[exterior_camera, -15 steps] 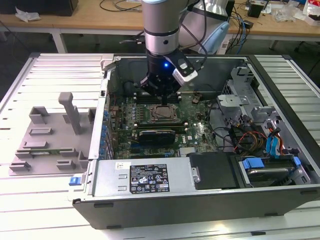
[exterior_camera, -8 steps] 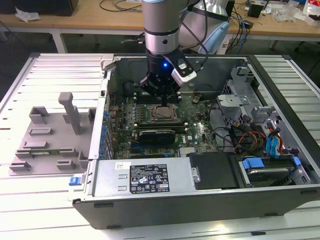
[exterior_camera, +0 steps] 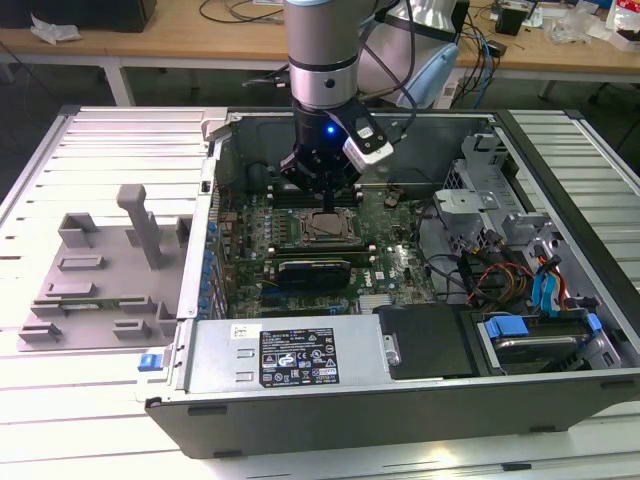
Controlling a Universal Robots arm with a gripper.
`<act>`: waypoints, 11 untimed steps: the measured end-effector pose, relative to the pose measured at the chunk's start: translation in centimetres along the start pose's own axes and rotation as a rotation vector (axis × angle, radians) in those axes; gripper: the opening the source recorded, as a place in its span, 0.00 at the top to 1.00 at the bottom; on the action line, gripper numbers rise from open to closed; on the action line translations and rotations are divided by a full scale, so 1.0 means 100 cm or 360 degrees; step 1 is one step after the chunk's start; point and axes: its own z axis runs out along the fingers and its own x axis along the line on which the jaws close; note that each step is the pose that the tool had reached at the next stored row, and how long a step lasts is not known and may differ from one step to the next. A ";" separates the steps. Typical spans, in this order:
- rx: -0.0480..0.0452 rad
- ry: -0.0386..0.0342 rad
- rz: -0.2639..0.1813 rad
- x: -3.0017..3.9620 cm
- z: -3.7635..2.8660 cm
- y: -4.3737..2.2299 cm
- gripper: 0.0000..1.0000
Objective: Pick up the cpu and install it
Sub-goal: 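Install the second cpu locking lever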
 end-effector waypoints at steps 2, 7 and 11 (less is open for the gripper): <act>0.0000 0.0000 0.0000 0.0000 0.0000 0.0000 0.89; 0.0000 0.0000 0.0001 0.0012 0.0004 -0.0123 0.89; 0.0000 0.0000 0.0001 0.0023 0.0008 -0.0231 0.89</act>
